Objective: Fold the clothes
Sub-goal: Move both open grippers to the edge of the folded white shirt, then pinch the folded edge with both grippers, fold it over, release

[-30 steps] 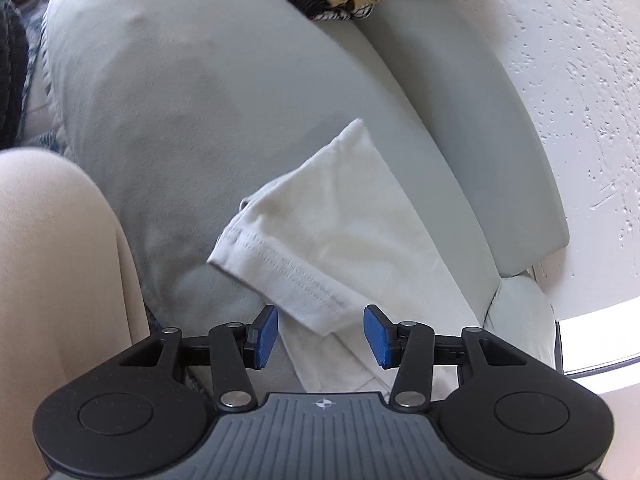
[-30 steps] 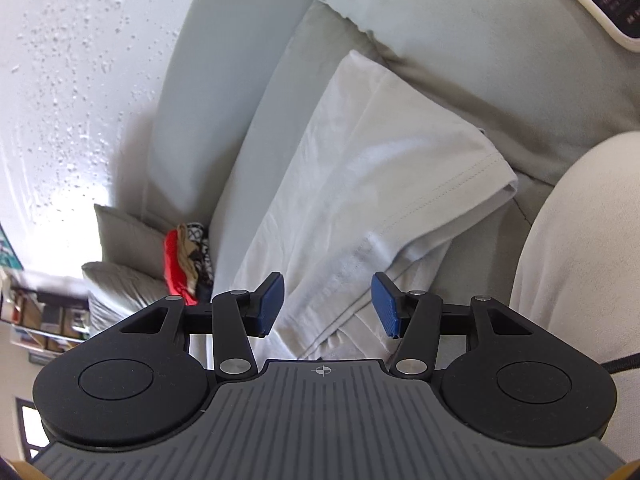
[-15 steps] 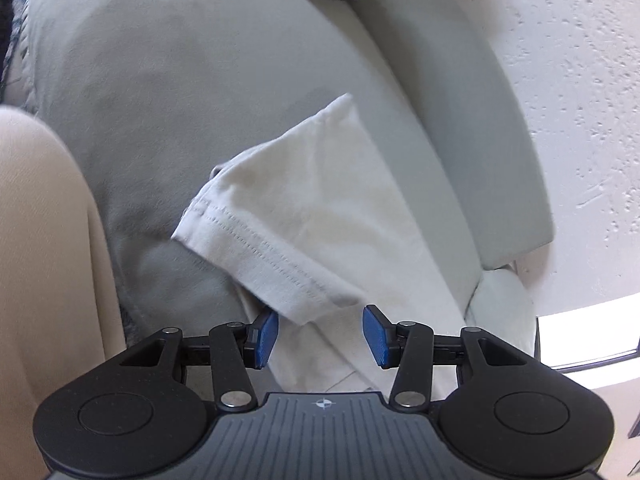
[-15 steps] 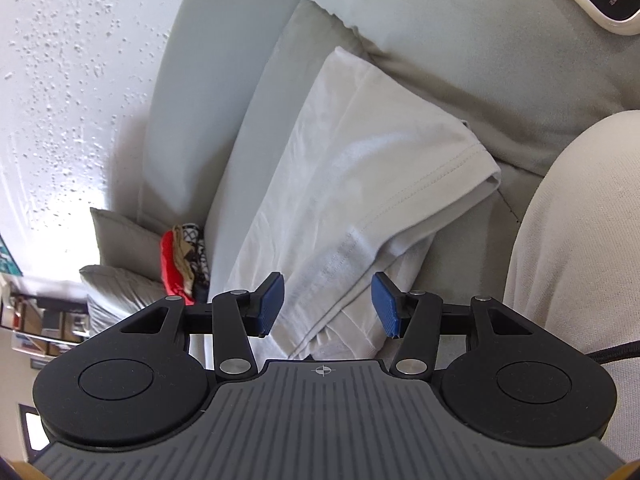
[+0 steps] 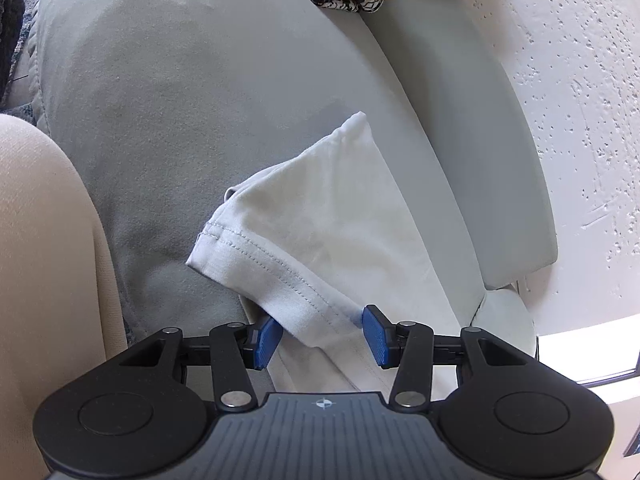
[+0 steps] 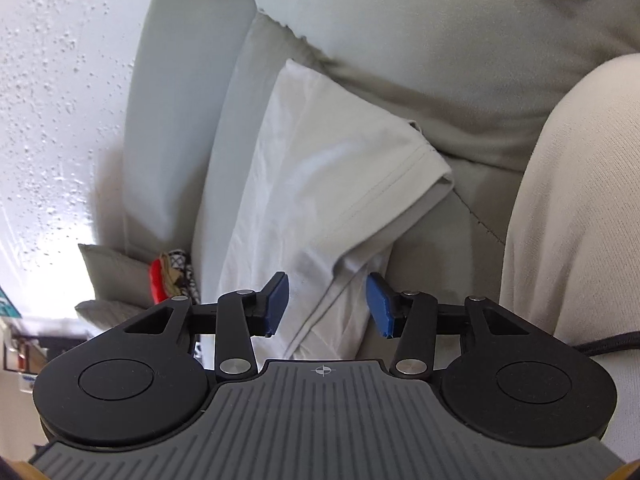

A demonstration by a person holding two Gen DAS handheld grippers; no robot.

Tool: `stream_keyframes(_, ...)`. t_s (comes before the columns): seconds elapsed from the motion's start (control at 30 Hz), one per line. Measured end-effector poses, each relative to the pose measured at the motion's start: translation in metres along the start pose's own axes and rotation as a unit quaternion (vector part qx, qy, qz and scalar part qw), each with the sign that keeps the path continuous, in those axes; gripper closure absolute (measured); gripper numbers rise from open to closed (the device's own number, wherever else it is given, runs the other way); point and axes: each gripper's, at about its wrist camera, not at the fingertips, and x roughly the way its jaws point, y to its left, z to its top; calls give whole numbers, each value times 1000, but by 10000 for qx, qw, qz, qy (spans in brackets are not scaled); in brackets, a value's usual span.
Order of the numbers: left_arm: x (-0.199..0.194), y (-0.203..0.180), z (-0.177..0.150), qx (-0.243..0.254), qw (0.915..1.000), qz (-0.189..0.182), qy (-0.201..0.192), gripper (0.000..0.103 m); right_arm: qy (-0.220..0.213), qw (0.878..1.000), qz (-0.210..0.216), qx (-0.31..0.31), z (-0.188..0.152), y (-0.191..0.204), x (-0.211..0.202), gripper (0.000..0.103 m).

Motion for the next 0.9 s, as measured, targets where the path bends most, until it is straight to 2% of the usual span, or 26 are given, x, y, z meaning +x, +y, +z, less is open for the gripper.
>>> stream_keyframes(0.17, 3, -2, 1, 40, 10000, 34, -9, 58, -173, 9998, 128, -7, 0, -4, 5, 53)
stream_keyframes(0.23, 4, -1, 1, 30, 10000, 38, -11, 58, -379, 9992, 129, 61, 1, -7, 4, 64)
stream_keyframes(0.3, 4, -2, 2, 11, 10000, 27, -9, 58, -562, 9982, 166, 79, 1, -10, 4, 68)
stream_keyframes(0.5, 3, 1, 6, -173, 9998, -37, -31, 58, -840, 9949, 527, 151, 4, -14, 1, 66)
stream_keyframes(0.57, 1, 2, 8, -226, 9997, -46, -61, 58, -838, 9948, 557, 157, 6, -15, 2, 74)
stream_keyframes(0.63, -1, 4, 9, -268, 9996, -30, -112, 58, -826, 9952, 512, 85, 7, -13, 2, 90)
stream_keyframes(0.8, -9, 6, 12, -318, 9993, 12, -175, 66, -830, 9960, 341, -28, 6, -8, 3, 97)
stream_keyframes(0.87, -15, 2, 11, -231, 9995, 63, -199, 76, -868, 9959, 234, -135, 6, -2, 2, 98)
stream_keyframes(0.9, -19, 0, 11, -153, 9996, 99, -225, 84, -900, 9955, 150, -268, 6, 4, 1, 99)
